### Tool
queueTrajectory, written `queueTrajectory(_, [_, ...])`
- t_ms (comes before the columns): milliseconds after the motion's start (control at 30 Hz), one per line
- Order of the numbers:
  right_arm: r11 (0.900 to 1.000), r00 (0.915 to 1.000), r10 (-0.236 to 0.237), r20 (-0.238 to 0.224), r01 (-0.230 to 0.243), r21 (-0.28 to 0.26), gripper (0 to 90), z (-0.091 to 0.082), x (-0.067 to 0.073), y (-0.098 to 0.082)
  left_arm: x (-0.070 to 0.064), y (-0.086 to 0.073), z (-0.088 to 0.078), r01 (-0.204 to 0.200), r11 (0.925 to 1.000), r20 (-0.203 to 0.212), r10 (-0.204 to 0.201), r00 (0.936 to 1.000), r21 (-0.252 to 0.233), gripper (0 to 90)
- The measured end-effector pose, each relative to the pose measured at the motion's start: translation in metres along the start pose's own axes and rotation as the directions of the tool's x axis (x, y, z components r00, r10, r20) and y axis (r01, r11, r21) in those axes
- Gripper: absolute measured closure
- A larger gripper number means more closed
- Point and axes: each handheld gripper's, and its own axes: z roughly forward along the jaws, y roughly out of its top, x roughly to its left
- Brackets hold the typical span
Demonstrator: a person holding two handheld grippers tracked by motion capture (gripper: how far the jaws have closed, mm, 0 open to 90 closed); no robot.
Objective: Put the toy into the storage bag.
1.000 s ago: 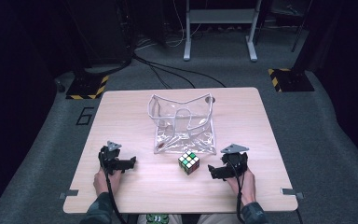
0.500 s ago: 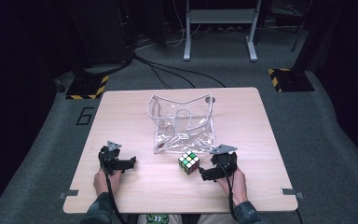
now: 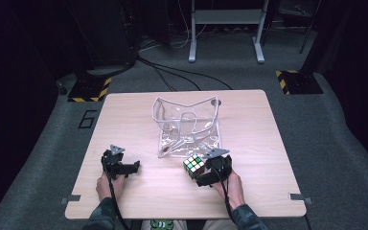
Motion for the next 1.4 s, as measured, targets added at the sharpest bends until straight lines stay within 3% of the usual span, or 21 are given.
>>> queueTrajectory(400, [0.999,0.9988,-0.039,-0.028,0.039,0.011,0.0,0.010,0.012,0.010,0.000,0.000,0.000,0.002,1.0000,0.002,-0.002,1.0000,0.000,0.0])
queueTrajectory(767, [0.999,0.9988,-0.030,-0.039,0.031,0.040,0.6,0.022,0.013,0.020,0.000,0.000,0.000,0.001,1.0000,-0.002,-0.001,1.0000,-0.001,0.0])
queueTrajectory(933, [0.998,0.9990,-0.023,-0.038,0.025,0.050,7.6,0.025,0.013,0.020,0.000,0.000,0.000,0.001,1.0000,-0.002,-0.001,1.0000,-0.002,0.0])
queueTrajectory(1200, [0.998,0.9998,-0.015,-0.015,0.016,0.055,31.0,0.027,0.014,0.021,0.000,0.000,0.001,0.003,1.0000,-0.001,-0.003,1.0000,-0.002,0.0])
queueTrajectory(1400, [0.997,0.9990,-0.042,-0.017,0.043,0.063,33.3,0.026,0.013,0.021,0.000,0.000,0.001,0.005,1.0000,-0.001,-0.005,1.0000,-0.004,0.0])
